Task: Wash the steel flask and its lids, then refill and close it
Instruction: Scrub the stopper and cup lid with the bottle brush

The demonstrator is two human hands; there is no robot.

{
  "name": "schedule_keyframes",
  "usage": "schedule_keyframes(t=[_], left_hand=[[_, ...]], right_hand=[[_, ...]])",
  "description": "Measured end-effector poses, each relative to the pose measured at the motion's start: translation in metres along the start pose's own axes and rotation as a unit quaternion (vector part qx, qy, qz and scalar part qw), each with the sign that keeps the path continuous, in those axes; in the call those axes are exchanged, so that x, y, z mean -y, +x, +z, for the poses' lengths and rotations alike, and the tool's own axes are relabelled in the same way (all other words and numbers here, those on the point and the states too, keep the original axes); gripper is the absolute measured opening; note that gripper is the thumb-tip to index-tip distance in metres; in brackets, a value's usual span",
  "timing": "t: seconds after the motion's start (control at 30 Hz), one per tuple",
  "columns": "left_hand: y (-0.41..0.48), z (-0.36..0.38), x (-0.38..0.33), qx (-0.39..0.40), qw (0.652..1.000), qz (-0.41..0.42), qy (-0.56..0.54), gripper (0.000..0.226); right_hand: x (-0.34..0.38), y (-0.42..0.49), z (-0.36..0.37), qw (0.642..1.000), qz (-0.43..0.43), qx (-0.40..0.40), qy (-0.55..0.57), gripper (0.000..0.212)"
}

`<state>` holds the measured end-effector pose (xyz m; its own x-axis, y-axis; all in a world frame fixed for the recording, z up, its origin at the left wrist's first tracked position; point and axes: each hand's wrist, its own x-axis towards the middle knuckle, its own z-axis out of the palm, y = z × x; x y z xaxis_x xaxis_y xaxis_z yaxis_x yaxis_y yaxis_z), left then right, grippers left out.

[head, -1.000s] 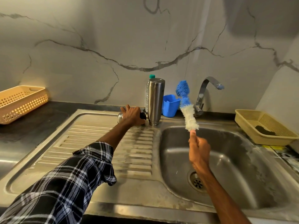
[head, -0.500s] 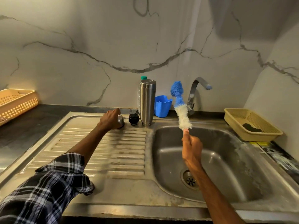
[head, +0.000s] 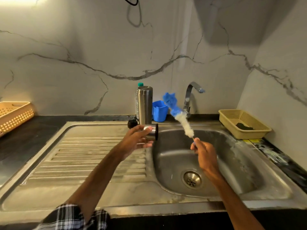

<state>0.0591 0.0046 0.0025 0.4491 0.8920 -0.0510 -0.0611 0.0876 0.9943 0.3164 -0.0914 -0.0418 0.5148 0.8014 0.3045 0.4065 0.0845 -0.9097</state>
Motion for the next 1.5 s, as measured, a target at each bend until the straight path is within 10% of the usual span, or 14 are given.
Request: schedule_keyframes(t=[0.47,1.5], left_hand=[[0.029,0.023,0.030,-0.107,0.963,-0.060,-0.239,0.036],[0.021,0.033,0.046,-0.050,0.998,0.016,-0.023,0.038]], right_hand=[[-0.024,-0.006,-0.057,0.980,-0.112,0.041,-0.158,0.008],[-0.033,-0.010,-0.066,0.952,-0.182,-0.018,-0.247,0.023]])
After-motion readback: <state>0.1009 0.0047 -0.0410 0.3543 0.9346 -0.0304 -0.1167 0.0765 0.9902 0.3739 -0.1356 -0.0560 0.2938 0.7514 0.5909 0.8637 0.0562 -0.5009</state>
